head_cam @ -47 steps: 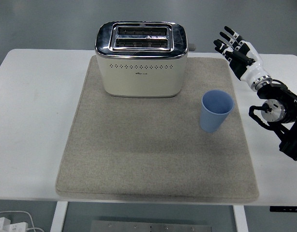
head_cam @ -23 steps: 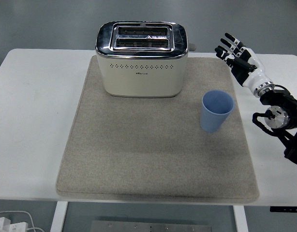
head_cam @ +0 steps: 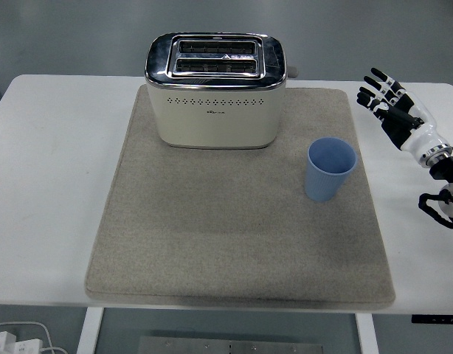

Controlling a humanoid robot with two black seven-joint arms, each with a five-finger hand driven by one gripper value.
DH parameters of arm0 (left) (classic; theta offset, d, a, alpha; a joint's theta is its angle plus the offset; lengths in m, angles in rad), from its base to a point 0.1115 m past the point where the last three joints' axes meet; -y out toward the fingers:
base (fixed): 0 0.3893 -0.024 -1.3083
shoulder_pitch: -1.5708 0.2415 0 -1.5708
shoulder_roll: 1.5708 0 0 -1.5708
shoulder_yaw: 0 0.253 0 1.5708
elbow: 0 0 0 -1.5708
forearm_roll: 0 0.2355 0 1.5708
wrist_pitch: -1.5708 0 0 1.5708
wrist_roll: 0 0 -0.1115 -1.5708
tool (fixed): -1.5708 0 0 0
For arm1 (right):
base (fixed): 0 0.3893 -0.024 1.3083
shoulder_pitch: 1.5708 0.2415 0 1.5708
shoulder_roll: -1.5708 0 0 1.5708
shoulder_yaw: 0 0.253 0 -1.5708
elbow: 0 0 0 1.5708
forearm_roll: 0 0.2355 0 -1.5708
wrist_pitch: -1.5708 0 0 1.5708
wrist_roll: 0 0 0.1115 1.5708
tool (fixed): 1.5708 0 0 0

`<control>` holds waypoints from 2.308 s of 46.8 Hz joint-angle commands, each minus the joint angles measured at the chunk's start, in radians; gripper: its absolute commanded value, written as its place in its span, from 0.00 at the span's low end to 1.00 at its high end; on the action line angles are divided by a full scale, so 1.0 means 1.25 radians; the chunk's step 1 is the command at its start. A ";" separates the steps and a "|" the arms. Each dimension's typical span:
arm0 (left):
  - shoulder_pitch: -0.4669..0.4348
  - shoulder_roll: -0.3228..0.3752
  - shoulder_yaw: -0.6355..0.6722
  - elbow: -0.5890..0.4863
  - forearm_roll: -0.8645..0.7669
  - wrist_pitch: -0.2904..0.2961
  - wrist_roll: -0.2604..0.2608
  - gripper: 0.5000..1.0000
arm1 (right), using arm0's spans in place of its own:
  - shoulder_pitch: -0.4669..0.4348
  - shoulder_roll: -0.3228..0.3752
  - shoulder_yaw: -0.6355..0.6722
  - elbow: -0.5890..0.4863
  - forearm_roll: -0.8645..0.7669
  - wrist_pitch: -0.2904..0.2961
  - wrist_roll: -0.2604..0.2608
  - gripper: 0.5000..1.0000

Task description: Put the water cup in front of the bread machine

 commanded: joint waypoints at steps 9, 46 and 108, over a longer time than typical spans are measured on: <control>-0.001 0.000 0.000 0.000 0.001 -0.001 0.000 1.00 | -0.047 -0.047 0.000 0.062 0.000 -0.001 0.018 0.85; -0.010 0.000 0.000 -0.004 0.004 -0.002 0.000 1.00 | -0.227 -0.192 0.005 0.232 -0.038 0.000 0.140 0.85; -0.010 0.000 -0.001 -0.004 0.004 -0.001 0.000 1.00 | -0.315 -0.180 0.002 0.403 -0.226 -0.045 0.163 0.85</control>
